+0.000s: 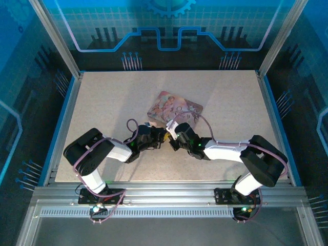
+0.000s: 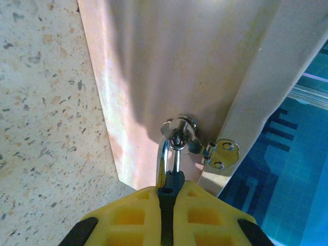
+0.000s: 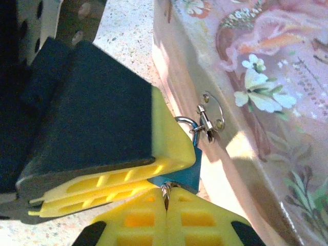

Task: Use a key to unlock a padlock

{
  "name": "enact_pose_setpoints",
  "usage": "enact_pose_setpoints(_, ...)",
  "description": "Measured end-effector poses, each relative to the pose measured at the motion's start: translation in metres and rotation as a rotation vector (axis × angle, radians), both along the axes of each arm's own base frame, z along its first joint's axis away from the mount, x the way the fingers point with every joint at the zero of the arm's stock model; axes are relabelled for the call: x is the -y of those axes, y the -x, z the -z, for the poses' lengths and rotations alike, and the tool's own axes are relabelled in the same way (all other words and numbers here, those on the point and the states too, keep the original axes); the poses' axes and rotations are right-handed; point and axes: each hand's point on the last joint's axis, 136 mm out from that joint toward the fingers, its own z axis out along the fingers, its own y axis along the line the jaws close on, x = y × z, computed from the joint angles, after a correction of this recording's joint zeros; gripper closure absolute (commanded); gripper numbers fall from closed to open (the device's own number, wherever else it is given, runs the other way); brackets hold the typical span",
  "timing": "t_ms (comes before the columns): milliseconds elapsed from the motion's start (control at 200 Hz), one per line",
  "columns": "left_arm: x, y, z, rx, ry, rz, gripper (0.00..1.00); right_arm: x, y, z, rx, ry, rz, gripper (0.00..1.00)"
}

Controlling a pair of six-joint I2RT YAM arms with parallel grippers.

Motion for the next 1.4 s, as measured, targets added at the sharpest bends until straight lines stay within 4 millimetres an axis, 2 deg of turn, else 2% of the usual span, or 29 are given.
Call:
enact_pose_setpoints(315,-0.001,0.0,0.001,0.003,-0.006,-0.004,1.0,-0.002,0.001,0.002,-0.144,-0.232,0.127,1.0)
enact_pose_setpoints(595,-0.003,-0.002,0.002,0.006,-0.015,-0.017,0.99,-0.003,-0.001,0.004,-0.182,-0.288,0.173,1.0)
enact_pose_setpoints(730,-0.003,-0.002,0.002,0.006,-0.015,-0.017,0.86,-0.003,-0.001,0.004,-0.189,-0.296,0.179,1.0)
enact_pose_setpoints(875,-0.003,-0.002,0.001,0.018,-0.022,-0.011,0.76,-0.006,0.0,0.003,-0.209,-0.32,0.179,1.0)
enact_pose_setpoints(996,-0.001,0.0,0.001,0.017,-0.022,0.001,0.61,-0.009,0.002,0.003,-0.23,-0.347,0.18,1.0)
enact_pose_setpoints(1226,0.0,0.004,0.001,0.015,-0.036,0.021,0.54,-0.005,0.009,0.011,-0.293,-0.41,0.204,1.0)
enact_pose_setpoints(1401,-0.01,0.005,-0.02,0.058,-0.065,0.025,0.49,-0.003,0.011,0.012,-0.333,-0.47,0.217,1.0)
